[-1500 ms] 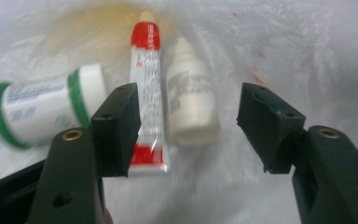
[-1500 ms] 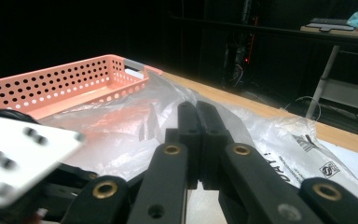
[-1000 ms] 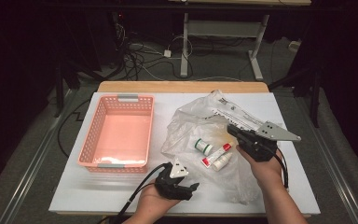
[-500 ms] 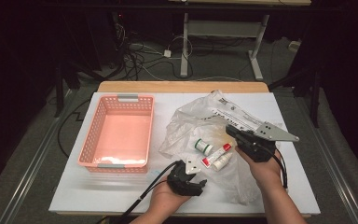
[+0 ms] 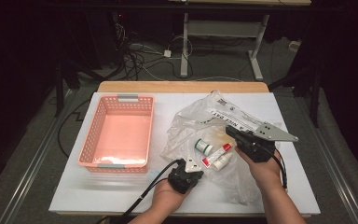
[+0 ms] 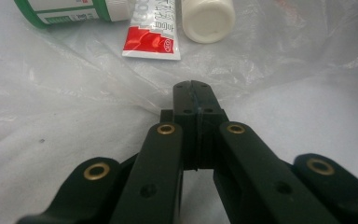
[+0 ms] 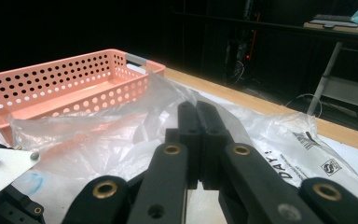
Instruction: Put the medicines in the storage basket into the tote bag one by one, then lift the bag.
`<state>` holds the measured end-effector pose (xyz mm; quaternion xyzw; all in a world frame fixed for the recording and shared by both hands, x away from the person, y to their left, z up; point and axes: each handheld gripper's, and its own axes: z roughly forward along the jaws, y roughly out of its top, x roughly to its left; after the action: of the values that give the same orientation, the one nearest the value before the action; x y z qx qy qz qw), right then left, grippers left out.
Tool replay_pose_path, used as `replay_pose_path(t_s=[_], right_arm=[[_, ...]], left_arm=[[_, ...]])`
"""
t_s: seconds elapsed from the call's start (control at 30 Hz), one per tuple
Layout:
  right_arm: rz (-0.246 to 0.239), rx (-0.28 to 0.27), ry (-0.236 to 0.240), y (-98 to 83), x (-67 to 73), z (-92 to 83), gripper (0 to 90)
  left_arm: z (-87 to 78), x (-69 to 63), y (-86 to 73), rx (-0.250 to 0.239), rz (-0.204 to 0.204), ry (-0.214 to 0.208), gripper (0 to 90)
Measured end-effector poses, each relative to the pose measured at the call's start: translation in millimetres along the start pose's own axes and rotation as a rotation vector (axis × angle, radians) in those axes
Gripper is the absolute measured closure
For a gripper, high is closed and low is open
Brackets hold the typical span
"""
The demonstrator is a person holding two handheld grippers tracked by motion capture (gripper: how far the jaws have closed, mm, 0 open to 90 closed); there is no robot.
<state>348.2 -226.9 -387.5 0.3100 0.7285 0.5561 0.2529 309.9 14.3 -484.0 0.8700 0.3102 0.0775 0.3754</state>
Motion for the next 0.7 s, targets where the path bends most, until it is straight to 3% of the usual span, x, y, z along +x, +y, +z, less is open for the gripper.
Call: replay_pose_path(t_s=[0.23,0.33,0.47,0.7], right_arm=[[0.011,-0.001,-0.003,-1.9,-3.2,-2.2,90.0],[0.007,-0.002,-0.003,-1.7,-3.8,-3.8,90.0],[0.008,-0.008,-0.005,-0.9,-4.3,-6.2,90.0],[0.007,-0.022,-0.014,1.3,-4.7,-8.8,90.0]], left_arm=[[-7.4,2.5,-3.7,-0.07,-0.02,-0.019,88.7],[-10.7,1.9,-4.2,-0.082,0.004,-0.004,88.7],[-18.9,1.4,-2.6,-0.121,-0.001,0.003,88.7],[-31.4,-1.4,3.4,-0.165,0.028,0.02,88.7]])
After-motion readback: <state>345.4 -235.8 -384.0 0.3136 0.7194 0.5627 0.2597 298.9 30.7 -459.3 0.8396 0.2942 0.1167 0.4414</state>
